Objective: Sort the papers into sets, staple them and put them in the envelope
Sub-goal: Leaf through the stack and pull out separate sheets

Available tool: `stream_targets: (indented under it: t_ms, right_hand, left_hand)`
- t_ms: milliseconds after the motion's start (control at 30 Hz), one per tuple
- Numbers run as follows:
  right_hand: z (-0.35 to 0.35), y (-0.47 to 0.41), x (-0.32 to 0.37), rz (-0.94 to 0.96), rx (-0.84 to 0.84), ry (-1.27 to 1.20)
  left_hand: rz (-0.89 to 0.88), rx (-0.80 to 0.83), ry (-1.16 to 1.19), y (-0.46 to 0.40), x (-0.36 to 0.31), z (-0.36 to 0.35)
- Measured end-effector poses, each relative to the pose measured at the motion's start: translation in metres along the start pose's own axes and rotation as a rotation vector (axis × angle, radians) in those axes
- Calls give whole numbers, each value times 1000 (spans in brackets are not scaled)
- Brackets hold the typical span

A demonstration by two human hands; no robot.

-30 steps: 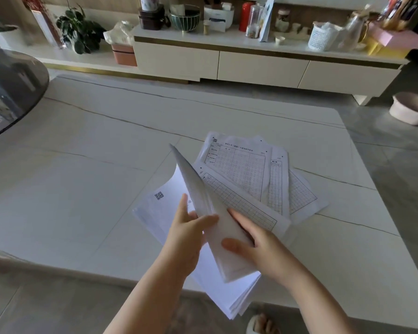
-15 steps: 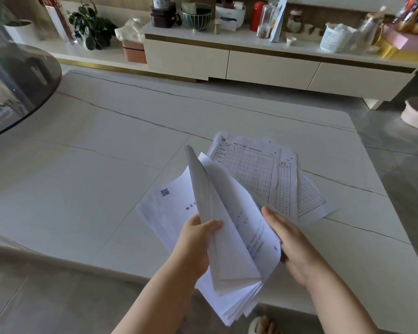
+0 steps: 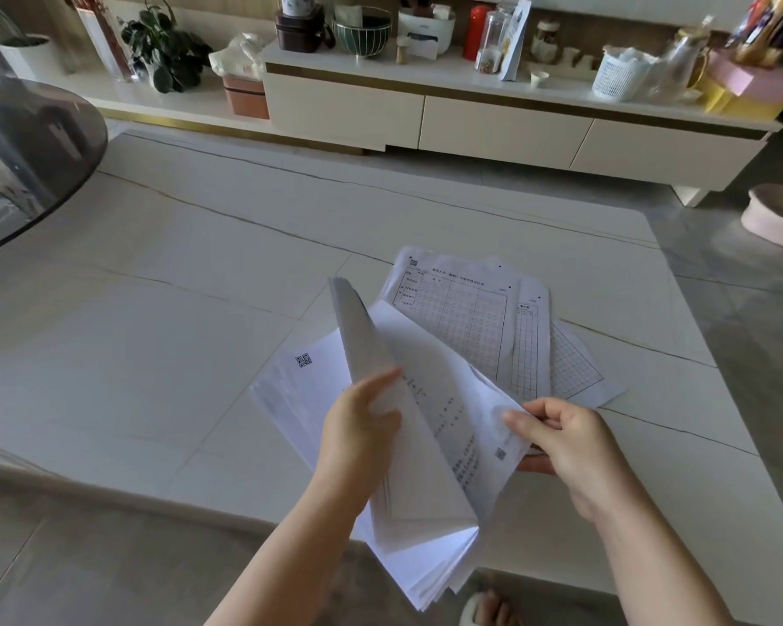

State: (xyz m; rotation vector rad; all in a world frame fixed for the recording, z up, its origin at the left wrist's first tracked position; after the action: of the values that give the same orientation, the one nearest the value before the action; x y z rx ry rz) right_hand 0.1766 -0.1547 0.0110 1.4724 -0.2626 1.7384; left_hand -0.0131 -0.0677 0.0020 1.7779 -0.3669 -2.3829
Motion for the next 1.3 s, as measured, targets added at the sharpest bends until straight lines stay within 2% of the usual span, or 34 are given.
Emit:
stream_targets:
  t_ms: [100, 233, 333, 433, 533, 667, 767, 867, 1000, 1133, 1300]
  right_hand:
    - [-8, 6, 4, 47, 98, 31]
    - [-18, 14, 3, 32, 260, 13]
    - [-21, 15, 1, 38, 313, 24]
    - [-13, 11, 2, -30, 252, -86]
    - [2, 0, 0, -66, 96, -147]
    - [15, -13, -10, 70, -129, 95]
    - [14, -16, -15, 147, -166, 232]
    - [15, -15, -12, 219, -165, 266]
    - [9, -6, -3, 228, -41, 189]
    - [4, 2, 4, 133, 160, 92]
    - [2, 10, 2, 164, 400, 245]
  left_hand:
    - [38, -19, -22, 4, 2, -3]
    - [-21, -3, 0, 11, -11, -3]
    - [-39, -22, -12, 11, -15, -1]
    - [16, -35, -14, 3, -5, -1]
    - [8, -39, -20, 1, -3, 1]
    - [9, -60, -14, -1, 1, 1]
    - [7, -83, -27, -4, 4, 1]
    - [4, -109, -9, -5, 5, 1]
    - [23, -139, 15, -5, 4, 1]
    - [86, -144, 78, -6, 4, -2]
    - [103, -105, 91, -8, 10, -4]
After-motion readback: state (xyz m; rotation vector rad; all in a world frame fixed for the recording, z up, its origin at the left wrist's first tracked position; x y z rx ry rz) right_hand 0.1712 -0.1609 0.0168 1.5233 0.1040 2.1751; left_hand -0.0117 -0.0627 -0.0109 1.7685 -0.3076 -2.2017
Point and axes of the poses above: each hand's wrist, its own y-axis away from the middle knuckle, its own z-axis out of the back of the hand, x = y × z, the point moved 3 cm from there along -y, towards the middle knuckle, and after that the axes turned 13 degrees about -x, right-handed, at the moved point
